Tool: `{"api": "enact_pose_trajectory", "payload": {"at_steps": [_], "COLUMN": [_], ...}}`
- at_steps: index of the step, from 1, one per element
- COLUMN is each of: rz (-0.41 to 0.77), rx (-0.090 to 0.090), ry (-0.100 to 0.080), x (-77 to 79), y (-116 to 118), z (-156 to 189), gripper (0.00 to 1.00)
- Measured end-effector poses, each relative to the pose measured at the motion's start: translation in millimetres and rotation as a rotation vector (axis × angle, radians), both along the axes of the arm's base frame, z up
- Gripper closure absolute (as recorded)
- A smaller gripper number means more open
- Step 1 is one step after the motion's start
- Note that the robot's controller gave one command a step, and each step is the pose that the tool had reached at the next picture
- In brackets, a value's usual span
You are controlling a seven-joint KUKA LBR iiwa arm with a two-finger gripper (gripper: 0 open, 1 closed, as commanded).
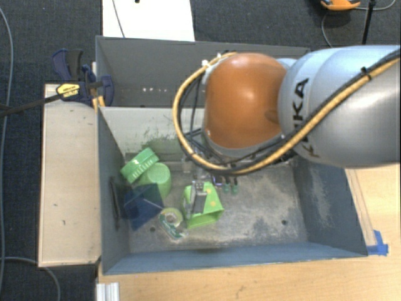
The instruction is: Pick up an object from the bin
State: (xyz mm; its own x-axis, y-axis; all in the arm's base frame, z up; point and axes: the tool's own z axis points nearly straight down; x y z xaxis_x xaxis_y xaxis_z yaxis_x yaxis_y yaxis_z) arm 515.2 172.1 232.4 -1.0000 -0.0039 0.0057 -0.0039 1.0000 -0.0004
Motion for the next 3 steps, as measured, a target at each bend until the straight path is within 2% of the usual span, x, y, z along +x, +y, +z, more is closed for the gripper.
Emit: {"api": "enact_pose_trajectory", "payload": {"at_steps": [2,3], "rz": [0.009,0.03], "rx": [0.004,0.003], "ry": [-0.011,-0.011], "x": [1.4,-18.6], "y": [-4,-57], "z": [2,-41], "gripper": [0.0,0.0]}}
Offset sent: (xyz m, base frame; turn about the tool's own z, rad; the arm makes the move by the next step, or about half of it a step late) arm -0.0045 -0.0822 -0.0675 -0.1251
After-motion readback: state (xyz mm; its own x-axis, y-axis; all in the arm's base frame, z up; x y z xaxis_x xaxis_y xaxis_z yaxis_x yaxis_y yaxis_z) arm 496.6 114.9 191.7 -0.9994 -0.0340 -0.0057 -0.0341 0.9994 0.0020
